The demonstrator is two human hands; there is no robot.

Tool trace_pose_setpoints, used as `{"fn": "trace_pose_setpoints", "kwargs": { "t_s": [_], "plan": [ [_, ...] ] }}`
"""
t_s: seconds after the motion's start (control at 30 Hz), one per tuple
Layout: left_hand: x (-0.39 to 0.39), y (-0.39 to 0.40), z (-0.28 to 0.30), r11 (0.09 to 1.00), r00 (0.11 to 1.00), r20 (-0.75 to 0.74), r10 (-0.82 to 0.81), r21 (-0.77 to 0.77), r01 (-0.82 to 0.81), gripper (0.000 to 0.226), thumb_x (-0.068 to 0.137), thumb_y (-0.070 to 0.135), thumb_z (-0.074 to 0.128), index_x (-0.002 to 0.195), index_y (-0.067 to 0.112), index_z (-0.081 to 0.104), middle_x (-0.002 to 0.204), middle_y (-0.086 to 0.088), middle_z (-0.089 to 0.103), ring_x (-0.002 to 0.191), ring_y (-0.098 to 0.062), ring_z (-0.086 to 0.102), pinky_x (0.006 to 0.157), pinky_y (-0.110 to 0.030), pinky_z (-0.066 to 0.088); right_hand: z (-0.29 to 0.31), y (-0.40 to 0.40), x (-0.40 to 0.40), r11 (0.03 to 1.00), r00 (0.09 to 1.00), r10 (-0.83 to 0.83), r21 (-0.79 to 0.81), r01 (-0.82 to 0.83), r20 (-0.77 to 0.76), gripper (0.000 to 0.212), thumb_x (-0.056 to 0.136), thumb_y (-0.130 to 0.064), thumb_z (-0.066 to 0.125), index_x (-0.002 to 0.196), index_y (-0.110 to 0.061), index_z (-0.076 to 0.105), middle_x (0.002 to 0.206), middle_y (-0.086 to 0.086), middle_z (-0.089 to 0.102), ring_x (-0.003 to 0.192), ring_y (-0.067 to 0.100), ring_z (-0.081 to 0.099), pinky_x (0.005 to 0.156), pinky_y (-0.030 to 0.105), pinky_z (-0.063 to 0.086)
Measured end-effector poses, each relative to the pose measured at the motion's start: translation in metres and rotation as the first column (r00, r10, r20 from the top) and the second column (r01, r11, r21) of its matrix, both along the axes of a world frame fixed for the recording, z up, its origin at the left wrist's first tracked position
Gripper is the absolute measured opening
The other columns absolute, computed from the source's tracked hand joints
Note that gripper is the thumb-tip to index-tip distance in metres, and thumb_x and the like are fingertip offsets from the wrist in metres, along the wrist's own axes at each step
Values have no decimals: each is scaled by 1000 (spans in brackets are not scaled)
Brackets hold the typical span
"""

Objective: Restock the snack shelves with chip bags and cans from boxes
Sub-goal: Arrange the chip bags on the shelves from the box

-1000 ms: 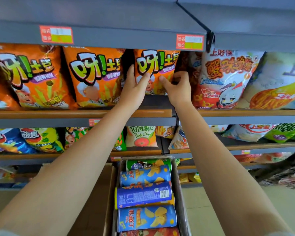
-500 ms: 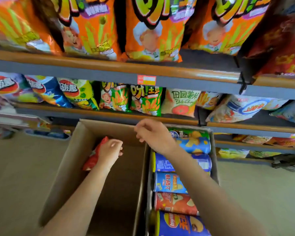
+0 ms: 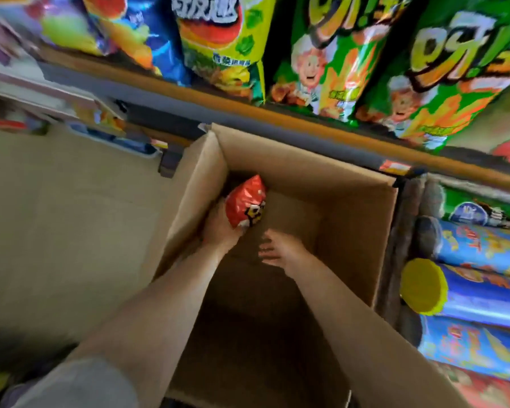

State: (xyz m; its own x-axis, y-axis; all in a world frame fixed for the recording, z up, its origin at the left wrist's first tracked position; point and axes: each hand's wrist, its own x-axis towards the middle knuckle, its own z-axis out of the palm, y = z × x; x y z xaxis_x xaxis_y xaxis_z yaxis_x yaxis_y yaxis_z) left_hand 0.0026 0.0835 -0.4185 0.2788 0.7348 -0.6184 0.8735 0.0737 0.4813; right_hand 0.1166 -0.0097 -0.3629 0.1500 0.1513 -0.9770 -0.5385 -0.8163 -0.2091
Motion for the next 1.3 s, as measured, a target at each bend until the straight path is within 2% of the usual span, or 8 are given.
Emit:
{"fn": "trace_pose_setpoints", "kwargs": {
  "t_s": [0.17,0.37,0.43,0.57,0.73,0.97,1.1,1.3],
  "plan": [
    [1,1,-32,984,960,-234,-151,55,168,101,71,51,81,151,16,29,134,-15,53,123,-35,54,100,-41,41,-27,-2,-13,998,1000,-3,-59,4,11,16,101,-22,49,108,-10,57,91,9,61,77,18,60,67,29,50],
    [-5,-9,7,915,930,179,319,-316,-253,62,48,52,84,104,28,70,102,3,74,99,-20,71,88,-36,56,-9,4,-3,993,954,-111,-1,116,278,19,93,-36,62,90,-17,64,94,8,70,90,25,69,76,36,56],
    [-6,-16,38,857,860,262,439,-409,-313,40,52,38,88,86,31,69,92,4,73,92,-22,73,85,-37,57,11,5,2,998,929,-60,30,53,364,56,75,-61,69,109,-17,67,109,6,71,104,27,69,90,38,55],
    [-14,-26,108,824,830,365,420,-537,-181,67,54,37,94,113,33,65,105,6,75,96,-15,73,88,-38,58,85,-2,0,983,889,13,157,-96,459,80,79,-54,76,140,-16,41,128,-4,59,113,13,59,96,32,47],
    [-11,-35,205,814,722,545,426,-580,-43,83,48,36,89,124,37,56,114,1,74,100,-18,73,87,-40,59,169,-39,-4,912,820,-111,386,-141,562,68,70,-40,88,120,-26,45,113,-7,69,101,4,67,93,35,55],
    [43,-87,339,971,604,763,228,-221,-88,52,58,35,86,106,28,70,103,4,77,99,-17,73,86,-37,56,283,-109,16,748,592,-267,551,-369,760,76,69,-43,88,129,-46,42,124,-18,63,116,1,61,99,31,51],
    [87,-148,409,994,551,835,8,-64,83,41,71,26,85,109,25,67,92,19,76,86,3,71,70,-10,50,354,-182,54,684,480,-425,619,-385,768,109,67,-36,90,145,-51,15,130,-33,53,119,-8,55,91,11,46],
    [152,-220,486,965,463,858,-224,129,228,59,56,57,78,112,41,65,107,18,74,99,0,69,86,-21,53,413,-275,124,644,314,-579,658,-391,753,114,68,-43,87,151,-53,9,140,-15,55,113,-5,62,93,31,54]
  ]
}}
